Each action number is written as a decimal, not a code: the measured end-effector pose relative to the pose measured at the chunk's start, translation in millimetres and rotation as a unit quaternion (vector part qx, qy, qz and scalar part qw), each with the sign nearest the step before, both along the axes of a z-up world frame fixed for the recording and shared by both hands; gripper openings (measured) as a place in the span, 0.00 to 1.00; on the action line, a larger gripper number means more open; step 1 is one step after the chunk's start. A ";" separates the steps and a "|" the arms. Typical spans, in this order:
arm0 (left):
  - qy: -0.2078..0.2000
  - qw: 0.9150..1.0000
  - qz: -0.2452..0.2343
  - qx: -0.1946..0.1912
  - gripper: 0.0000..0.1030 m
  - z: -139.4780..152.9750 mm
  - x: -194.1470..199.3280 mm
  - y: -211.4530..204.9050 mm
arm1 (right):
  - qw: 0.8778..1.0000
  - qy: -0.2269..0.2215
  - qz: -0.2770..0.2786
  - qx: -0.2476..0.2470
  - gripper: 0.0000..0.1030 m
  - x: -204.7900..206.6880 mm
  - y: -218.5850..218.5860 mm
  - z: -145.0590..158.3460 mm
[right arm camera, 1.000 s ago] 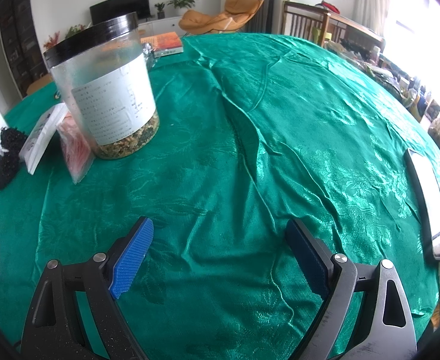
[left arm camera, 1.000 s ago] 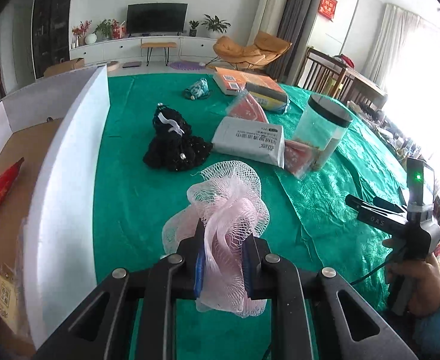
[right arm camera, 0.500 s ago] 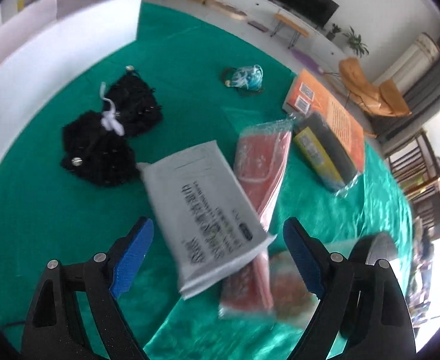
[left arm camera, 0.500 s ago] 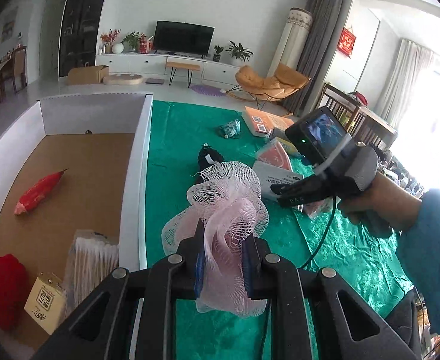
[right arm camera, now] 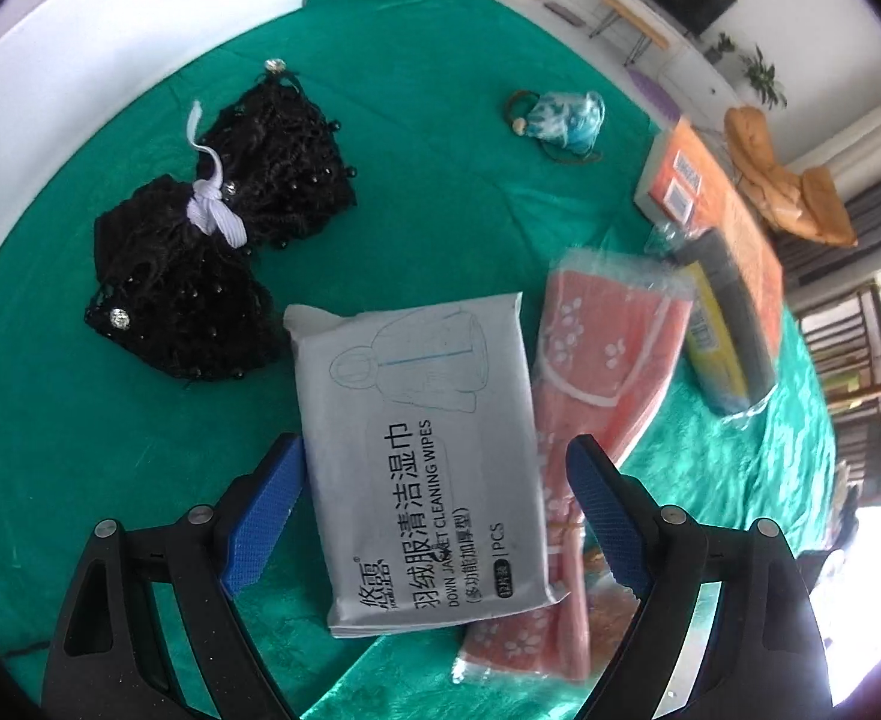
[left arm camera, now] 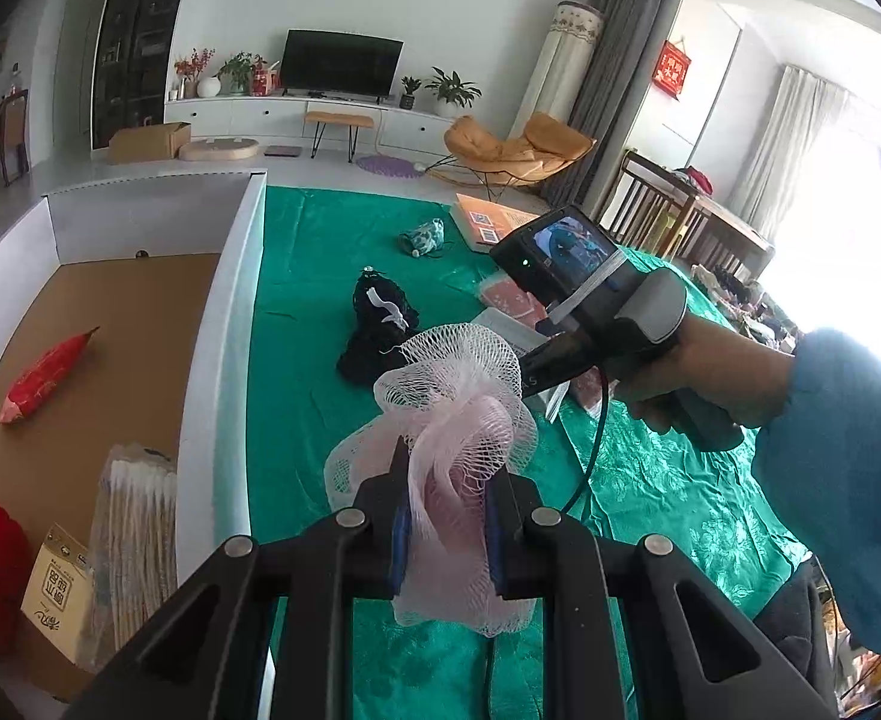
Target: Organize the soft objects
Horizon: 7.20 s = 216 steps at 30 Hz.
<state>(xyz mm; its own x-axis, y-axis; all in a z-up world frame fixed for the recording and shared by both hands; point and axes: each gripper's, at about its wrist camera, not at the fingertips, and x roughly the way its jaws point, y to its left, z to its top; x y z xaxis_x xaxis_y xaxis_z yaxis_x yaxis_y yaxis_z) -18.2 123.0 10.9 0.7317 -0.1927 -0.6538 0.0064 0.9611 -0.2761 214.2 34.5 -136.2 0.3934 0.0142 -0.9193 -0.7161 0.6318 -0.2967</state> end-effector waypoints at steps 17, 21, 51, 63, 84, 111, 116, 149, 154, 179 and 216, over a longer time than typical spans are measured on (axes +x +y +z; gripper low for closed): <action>0.005 1.000 -0.004 0.003 0.19 -8.1 8.2 -13.0 | 0.967 0.039 -0.116 0.225 0.65 -138.9 -150.7 32.5; 0.021 1.000 -0.011 0.006 0.19 -22.0 25.0 -28.8 | 0.944 0.000 -0.229 0.240 0.65 -125.3 -232.1 32.6; 0.028 0.999 -0.031 0.009 0.36 -29.4 83.8 -52.0 | 0.911 -0.104 -0.313 0.247 0.64 -9.3 -289.3 94.4; 0.008 0.984 0.156 0.080 0.37 32.7 -48.0 127.3 | 0.922 0.008 -0.062 0.382 0.64 -145.9 -69.3 165.8; -0.020 0.992 0.120 0.036 0.93 12.5 -34.3 70.4 | 0.942 -0.035 -0.063 0.329 0.75 -182.3 -68.6 60.6; 0.102 0.986 0.016 0.131 1.00 -122.6 96.0 -56.4 | 0.921 -0.105 -0.294 0.232 0.83 -138.7 -206.4 -18.4; 0.102 0.986 0.016 0.132 1.00 -122.7 96.1 -56.8 | 0.922 -0.105 -0.293 0.232 0.85 -138.7 -205.8 -18.1; 0.103 0.986 0.023 0.130 1.00 -122.7 86.9 -42.5 | 0.923 -0.099 -0.290 0.233 0.87 -139.3 -203.8 -16.5; 0.103 0.986 0.027 0.130 1.00 -123.6 87.0 -40.9 | 0.937 -0.120 -0.191 0.268 0.85 -135.8 -167.5 14.3; 0.102 0.986 0.027 0.130 1.00 -123.9 86.9 -40.9 | 0.975 0.025 -0.139 0.172 0.35 3.4 -43.1 16.1; 0.102 0.986 0.027 0.130 1.00 -124.0 87.1 -40.8 | 0.856 -0.150 -0.381 0.315 0.74 -92.0 -285.9 43.9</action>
<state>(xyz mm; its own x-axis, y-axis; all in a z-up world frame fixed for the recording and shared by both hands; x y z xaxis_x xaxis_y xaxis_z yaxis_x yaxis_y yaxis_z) 68.9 82.3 -113.1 0.5846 0.0368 -0.8105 -0.0779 0.9969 -0.0108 122.2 -251.4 -92.3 0.7255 0.1044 -0.6802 0.0239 0.9840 0.1765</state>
